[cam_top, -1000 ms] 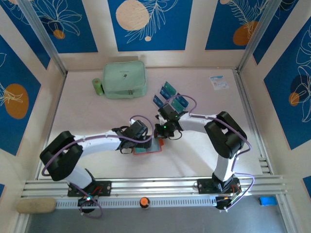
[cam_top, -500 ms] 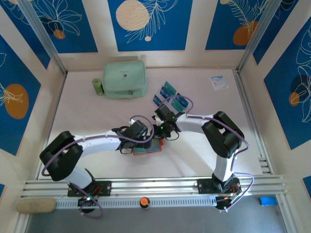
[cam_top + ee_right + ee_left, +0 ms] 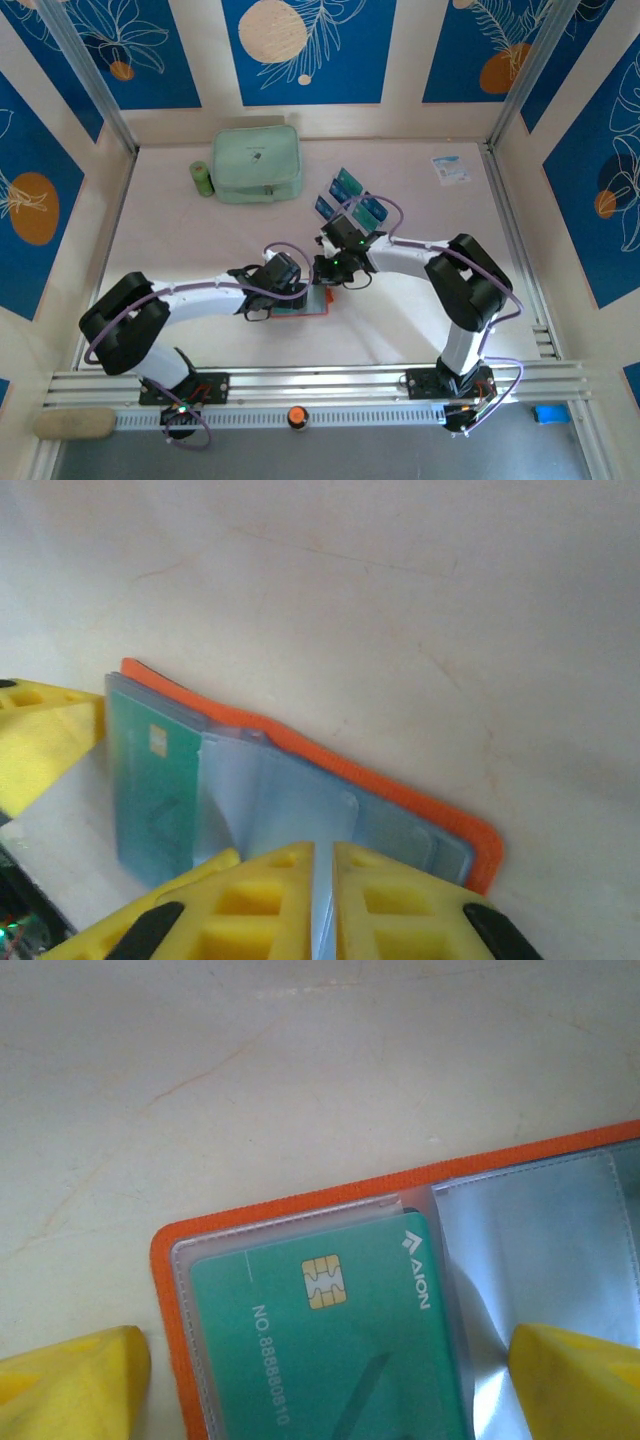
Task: Put the credit cards into the card holder
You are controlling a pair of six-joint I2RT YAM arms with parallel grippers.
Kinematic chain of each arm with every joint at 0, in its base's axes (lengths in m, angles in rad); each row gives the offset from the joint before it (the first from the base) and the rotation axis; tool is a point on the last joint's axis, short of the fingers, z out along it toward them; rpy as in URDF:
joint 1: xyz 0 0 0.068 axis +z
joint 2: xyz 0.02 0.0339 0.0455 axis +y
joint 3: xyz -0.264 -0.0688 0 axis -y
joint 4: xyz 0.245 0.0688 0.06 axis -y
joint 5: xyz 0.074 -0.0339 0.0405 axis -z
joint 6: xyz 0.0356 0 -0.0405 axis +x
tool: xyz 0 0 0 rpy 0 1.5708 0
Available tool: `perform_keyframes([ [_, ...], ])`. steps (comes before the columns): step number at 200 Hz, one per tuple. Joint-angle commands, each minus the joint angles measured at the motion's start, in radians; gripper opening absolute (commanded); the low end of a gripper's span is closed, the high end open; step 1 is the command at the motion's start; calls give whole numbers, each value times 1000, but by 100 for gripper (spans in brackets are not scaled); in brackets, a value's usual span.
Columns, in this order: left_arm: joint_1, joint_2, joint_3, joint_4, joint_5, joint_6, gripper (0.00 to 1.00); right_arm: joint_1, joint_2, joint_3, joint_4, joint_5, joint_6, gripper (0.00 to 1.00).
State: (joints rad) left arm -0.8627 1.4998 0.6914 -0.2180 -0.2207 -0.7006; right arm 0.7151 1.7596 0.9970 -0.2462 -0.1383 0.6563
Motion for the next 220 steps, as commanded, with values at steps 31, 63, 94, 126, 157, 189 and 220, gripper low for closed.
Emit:
perform_keyframes([
  [31,-12,-24,-30,-17,-5,-2,92,-1,-23,-48,39,-32,64,23],
  [63,-12,-30,-38,-13,-9,-4,91,6,6,-54,69,-43,80,25],
  [94,-12,-32,-41,-10,-10,-4,92,6,35,-52,89,-61,89,25],
  [126,-12,-30,-43,-4,-9,-4,92,6,56,-50,106,-85,98,25],
  [157,-12,-33,-44,-1,-8,-4,91,4,64,-53,130,-121,111,25],
  [189,-12,-39,-44,-4,-9,-2,92,-2,67,-53,160,-164,131,26],
  [220,-12,-50,-47,-4,-12,-3,91,-17,61,-67,203,-205,162,25],
])
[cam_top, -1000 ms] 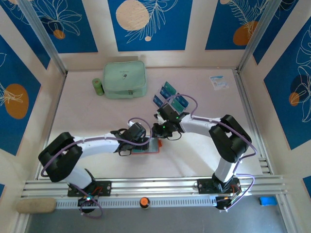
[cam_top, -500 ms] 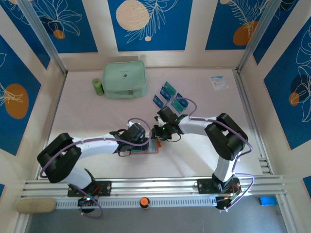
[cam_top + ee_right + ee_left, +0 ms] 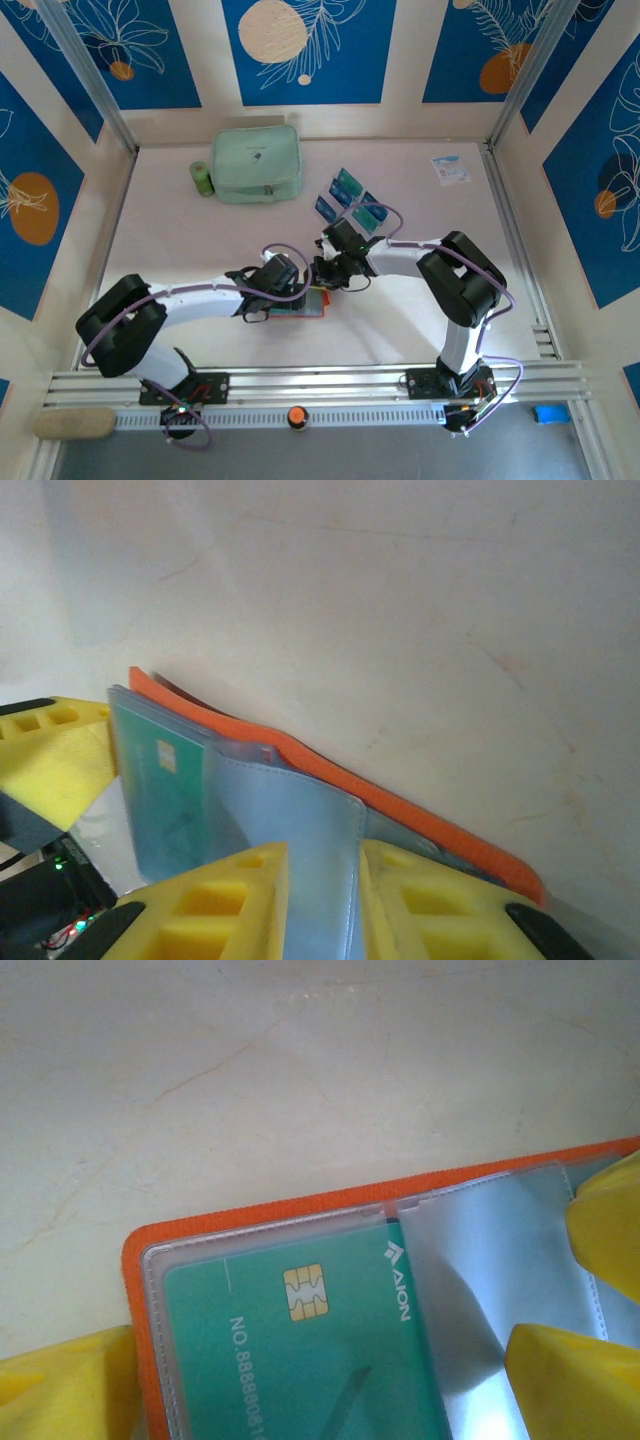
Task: Put the credit cards into the card holder
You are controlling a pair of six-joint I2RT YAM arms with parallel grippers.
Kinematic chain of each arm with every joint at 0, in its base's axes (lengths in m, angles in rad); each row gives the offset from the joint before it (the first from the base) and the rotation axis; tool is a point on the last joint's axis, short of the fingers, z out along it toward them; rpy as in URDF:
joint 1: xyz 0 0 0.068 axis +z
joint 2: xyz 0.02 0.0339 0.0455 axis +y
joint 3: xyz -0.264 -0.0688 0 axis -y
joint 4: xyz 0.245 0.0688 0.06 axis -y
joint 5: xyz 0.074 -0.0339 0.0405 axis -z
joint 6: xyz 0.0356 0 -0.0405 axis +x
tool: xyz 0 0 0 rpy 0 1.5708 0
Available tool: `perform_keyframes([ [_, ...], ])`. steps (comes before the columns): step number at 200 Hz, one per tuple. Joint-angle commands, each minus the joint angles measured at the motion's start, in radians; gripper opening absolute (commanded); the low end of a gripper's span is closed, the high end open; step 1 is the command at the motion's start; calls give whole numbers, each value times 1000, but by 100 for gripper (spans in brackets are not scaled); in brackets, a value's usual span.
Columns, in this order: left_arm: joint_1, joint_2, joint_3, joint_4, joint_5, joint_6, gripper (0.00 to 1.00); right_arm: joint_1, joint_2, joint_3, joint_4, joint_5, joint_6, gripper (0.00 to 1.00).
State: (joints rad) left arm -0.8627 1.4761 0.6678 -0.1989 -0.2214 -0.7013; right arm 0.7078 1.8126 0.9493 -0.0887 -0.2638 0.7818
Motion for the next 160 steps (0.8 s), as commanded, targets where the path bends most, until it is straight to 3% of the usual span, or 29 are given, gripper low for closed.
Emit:
perform_keyframes([
  [1,-12,-26,-23,-22,-12,-2,91,-10,8,-20,47,-81,39,25],
  [74,-12,-59,-18,-43,-32,0,93,-22,-3,-43,117,-136,93,24],
  [160,8,-227,12,-125,-126,15,100,-12,-21,-53,176,-179,146,24],
])
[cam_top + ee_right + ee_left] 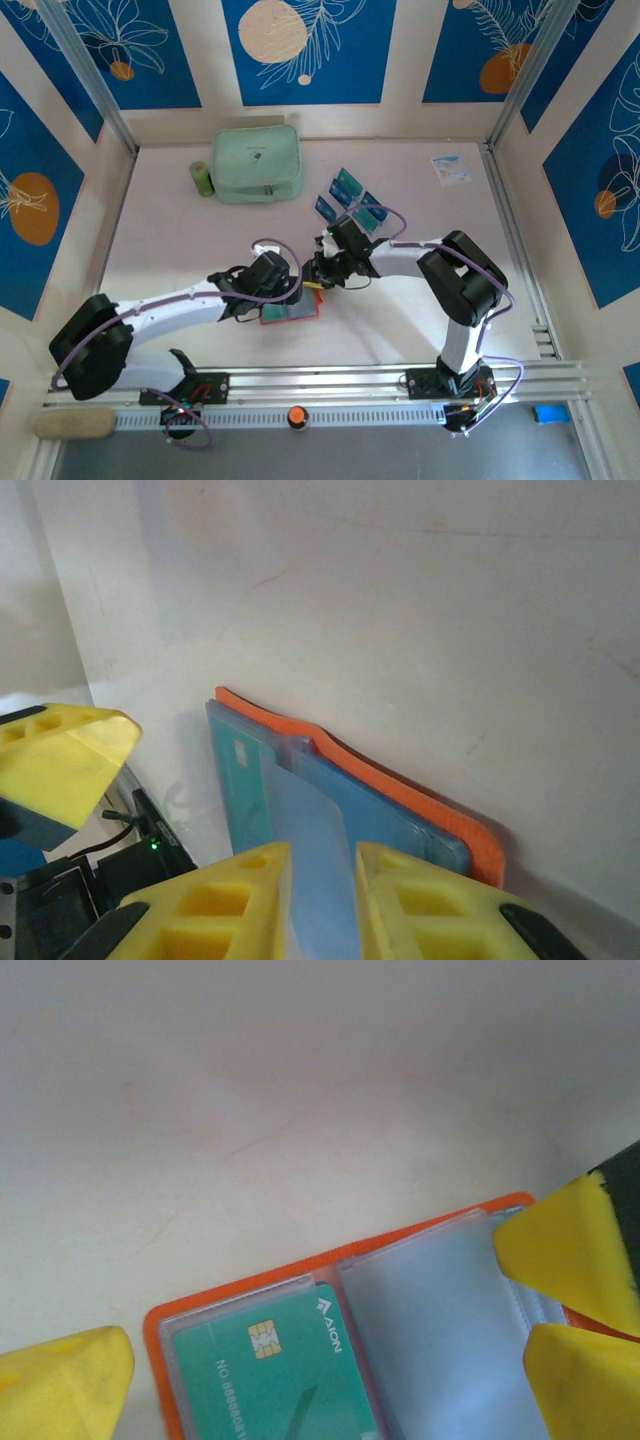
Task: Put the credit cards into the card holder
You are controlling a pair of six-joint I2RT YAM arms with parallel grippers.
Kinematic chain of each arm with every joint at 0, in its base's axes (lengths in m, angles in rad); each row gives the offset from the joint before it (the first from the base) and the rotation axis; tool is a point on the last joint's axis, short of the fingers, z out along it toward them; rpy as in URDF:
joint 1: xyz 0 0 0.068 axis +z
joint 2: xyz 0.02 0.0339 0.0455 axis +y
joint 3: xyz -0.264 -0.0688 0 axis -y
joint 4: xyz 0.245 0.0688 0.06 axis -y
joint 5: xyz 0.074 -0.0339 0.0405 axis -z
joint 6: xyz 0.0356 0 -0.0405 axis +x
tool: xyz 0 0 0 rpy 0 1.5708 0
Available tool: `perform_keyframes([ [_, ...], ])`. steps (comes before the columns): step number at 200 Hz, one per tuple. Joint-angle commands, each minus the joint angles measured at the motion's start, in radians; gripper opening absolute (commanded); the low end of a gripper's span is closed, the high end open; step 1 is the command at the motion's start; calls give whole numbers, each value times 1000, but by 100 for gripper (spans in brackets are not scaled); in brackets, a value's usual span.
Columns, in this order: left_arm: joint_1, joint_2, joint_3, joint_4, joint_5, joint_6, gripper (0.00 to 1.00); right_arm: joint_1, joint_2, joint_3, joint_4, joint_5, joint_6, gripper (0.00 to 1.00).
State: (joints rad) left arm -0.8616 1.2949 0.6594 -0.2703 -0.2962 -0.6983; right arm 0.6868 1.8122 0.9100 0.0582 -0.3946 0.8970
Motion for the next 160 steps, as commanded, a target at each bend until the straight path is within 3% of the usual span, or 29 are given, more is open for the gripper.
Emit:
perform_keyframes([
  [1,8,-48,20,-55,-52,12,100,9,-21,-14,30,-49,31,24],
  [112,55,-162,-1,-107,-75,18,100,88,13,102,11,-57,60,25],
  [160,79,-207,-1,-125,-76,27,100,147,91,194,-24,-43,61,46],
])
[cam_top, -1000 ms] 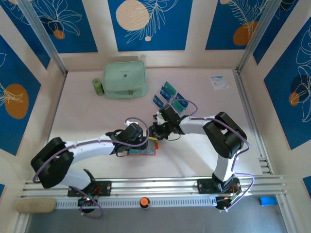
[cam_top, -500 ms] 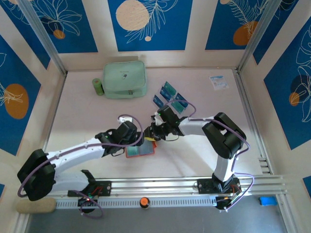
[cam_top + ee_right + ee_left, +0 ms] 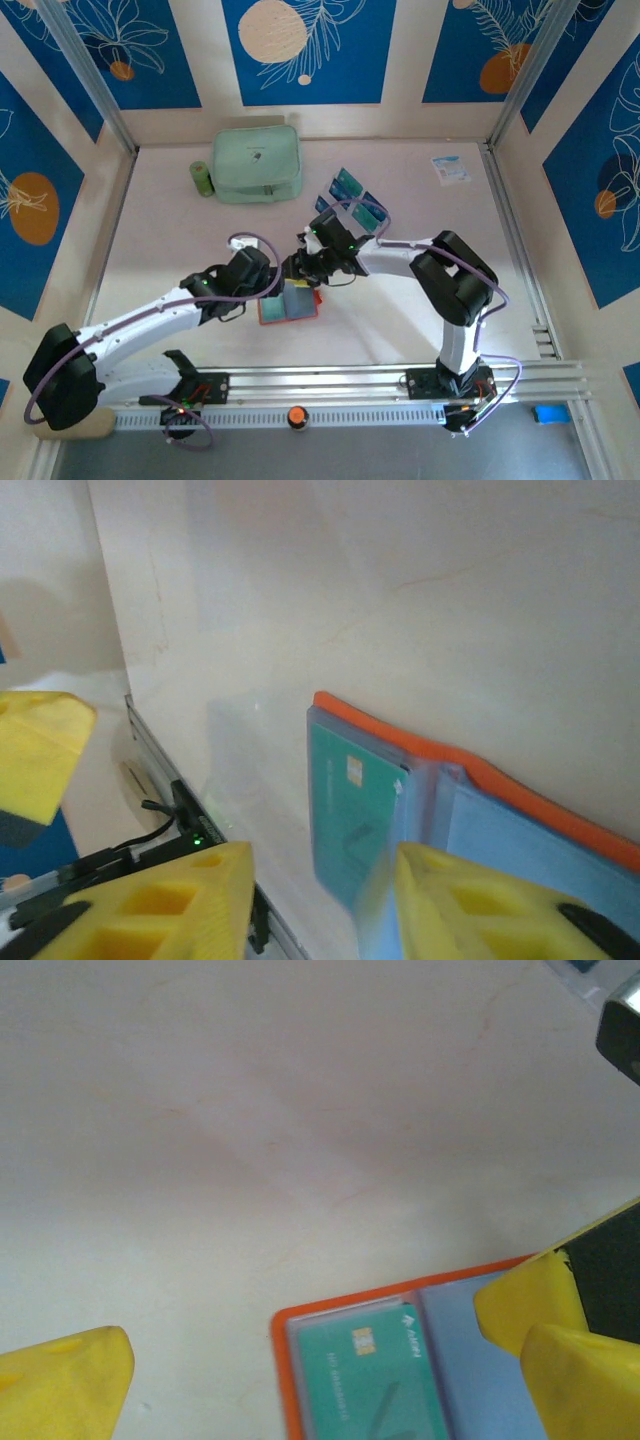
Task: Put the credit cards into the card holder
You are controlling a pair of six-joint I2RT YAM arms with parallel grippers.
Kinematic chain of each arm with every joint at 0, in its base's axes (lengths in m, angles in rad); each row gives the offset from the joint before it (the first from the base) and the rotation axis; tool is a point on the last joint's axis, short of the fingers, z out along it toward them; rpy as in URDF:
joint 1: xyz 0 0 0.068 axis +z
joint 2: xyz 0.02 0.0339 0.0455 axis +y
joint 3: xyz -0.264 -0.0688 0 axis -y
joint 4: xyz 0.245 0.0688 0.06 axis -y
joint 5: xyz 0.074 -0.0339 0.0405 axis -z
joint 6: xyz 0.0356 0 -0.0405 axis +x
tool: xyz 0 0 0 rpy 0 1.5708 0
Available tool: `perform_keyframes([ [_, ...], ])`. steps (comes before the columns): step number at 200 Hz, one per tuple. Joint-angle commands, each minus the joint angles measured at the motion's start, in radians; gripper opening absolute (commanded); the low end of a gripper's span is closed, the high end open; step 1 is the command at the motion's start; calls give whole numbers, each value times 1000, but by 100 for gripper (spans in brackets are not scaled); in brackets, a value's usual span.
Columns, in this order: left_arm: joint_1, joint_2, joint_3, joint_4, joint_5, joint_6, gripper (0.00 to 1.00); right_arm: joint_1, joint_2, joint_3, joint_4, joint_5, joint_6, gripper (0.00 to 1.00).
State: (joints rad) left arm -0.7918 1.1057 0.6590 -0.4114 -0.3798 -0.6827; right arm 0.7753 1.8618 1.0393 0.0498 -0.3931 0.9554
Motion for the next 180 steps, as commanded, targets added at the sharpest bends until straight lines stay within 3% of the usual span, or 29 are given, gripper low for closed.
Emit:
perform_keyframes([
  [1,10,-19,-2,16,8,12,100,60,43,67,-16,-44,2,46],
  [67,35,-72,-14,2,8,13,100,117,125,156,-25,-41,30,55],
  [180,69,-127,-13,-18,21,21,100,131,26,130,-25,-21,42,58],
])
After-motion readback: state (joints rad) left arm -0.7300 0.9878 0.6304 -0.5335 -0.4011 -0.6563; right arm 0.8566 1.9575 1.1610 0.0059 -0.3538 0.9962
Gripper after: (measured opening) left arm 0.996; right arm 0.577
